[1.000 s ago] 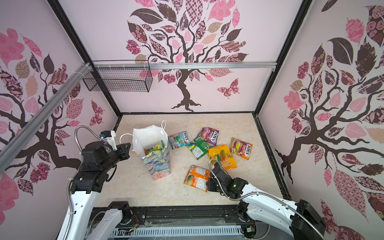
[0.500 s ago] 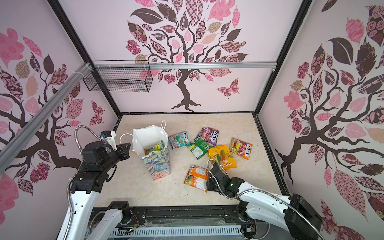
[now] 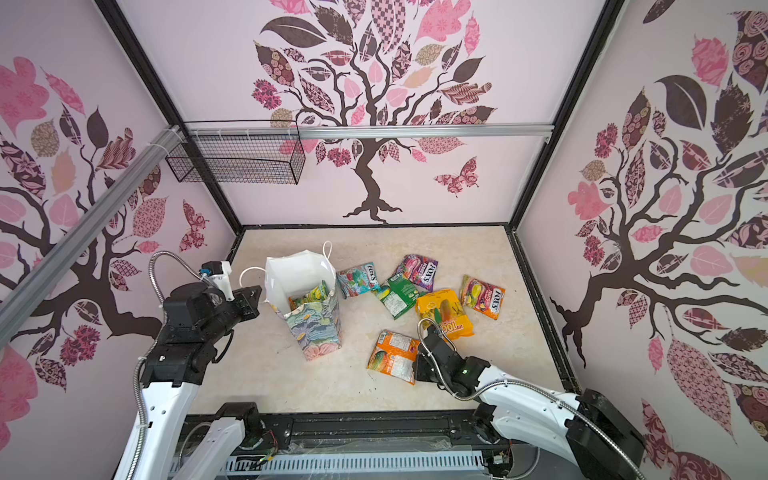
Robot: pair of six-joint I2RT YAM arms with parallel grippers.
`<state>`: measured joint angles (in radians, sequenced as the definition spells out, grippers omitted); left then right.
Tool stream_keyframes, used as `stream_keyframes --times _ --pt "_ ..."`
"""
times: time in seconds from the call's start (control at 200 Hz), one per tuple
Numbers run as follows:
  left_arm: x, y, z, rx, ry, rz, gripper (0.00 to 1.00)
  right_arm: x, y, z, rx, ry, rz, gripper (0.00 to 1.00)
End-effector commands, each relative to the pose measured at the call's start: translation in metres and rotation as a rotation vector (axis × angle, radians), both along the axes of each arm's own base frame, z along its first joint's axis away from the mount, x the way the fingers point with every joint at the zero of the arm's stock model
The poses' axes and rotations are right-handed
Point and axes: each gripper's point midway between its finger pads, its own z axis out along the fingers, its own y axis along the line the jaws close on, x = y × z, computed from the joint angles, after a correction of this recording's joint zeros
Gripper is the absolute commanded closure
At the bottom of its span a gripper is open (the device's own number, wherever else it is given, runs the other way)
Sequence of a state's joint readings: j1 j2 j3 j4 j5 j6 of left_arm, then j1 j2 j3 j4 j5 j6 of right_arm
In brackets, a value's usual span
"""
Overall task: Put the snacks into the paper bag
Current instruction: 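Lower the right gripper and close it on the orange FOX'S Fruits bag edge, then lift the orange FOX'S Fruits bag with the right gripper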
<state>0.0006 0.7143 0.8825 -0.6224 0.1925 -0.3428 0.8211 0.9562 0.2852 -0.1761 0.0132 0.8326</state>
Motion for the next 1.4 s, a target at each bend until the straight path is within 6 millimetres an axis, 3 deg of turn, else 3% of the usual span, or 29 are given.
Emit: stream_keyframes --times 0.0,0.265,0.79,1.395 --pt "0.0 0.0 0.009 0.005 -0.025 -0.004 0.97 -0.004 -0.009 -0.009 -0.032 0.023 -0.013 0.85" --pt "-0.001 0.0 0.009 0.005 -0.026 -0.003 0.97 -0.001 -0.008 0.004 -0.027 -0.009 -0.008 1.0" --pt "-0.001 0.0 0.01 0.006 -0.027 -0.005 0.97 0.009 0.01 0.058 0.063 -0.116 0.055 1.0" --pt "-0.001 0.0 0.011 0.005 -0.032 -0.002 0.97 0.024 0.051 0.143 0.136 -0.252 0.245 1.0"
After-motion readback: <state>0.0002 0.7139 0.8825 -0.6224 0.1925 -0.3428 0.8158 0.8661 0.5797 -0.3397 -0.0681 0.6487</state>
